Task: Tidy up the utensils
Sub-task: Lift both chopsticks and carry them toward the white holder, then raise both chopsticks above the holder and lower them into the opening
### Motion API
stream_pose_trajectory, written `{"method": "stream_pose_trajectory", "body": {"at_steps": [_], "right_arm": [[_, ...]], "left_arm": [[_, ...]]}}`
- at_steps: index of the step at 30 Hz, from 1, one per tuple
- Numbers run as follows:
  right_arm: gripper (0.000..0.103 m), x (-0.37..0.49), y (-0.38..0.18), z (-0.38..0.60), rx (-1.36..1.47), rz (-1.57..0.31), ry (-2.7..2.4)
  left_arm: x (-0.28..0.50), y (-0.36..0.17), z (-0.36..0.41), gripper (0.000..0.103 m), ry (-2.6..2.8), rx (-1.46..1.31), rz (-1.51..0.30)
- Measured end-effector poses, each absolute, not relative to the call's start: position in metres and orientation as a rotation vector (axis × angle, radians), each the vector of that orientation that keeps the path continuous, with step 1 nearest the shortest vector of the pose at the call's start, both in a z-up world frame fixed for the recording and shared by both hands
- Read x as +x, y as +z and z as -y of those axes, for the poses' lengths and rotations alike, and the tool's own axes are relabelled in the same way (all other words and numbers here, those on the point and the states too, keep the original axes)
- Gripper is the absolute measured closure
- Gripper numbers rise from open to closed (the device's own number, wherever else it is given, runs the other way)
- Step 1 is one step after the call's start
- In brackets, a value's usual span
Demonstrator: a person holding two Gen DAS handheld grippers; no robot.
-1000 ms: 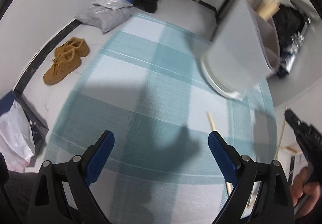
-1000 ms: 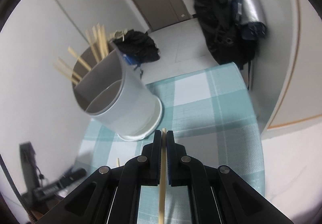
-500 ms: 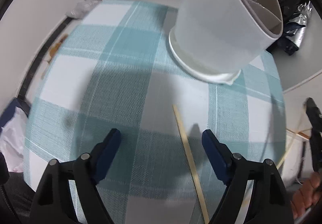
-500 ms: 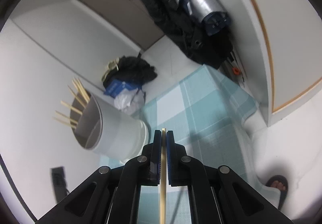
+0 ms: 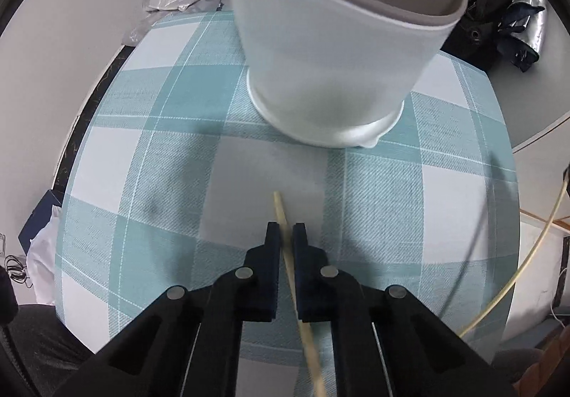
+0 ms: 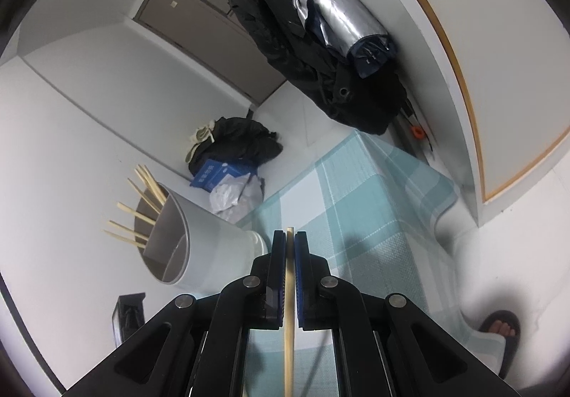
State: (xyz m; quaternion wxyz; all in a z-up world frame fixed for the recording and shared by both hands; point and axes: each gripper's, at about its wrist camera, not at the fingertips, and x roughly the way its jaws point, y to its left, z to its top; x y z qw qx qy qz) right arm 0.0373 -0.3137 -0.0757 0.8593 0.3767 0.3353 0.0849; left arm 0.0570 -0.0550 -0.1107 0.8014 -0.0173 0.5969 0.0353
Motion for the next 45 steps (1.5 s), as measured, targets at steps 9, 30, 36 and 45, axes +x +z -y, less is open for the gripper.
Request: {"method": "stream_pose_trajectory", "body": {"at_steps": [9,30,36,45], "right_arm": [[0.099,0.032,-0.073,0.319,0.794,-0.688,0.173],[0.099,-0.002,-0.032,0.275,0.567,-0.562,0.270],[0.099,-0.015,-0.013,0.248,0.434,-0.525,0.302],[0.099,-0.031,0.006,0.226,0.334,-0.497,0.308]], "left_arm": [[0.050,-0.104,0.059,0.102,0.058,-0.028,-1.224],[0.023,-0.007,0.055,0.102,-0.173,-0.146,-0.902],[0.011,0.007,0.051,0.102,-0.214,-0.121,-0.823],[-0.004,0.014,0.041,0.102,-0.257,-0.122,-0.788]]}}
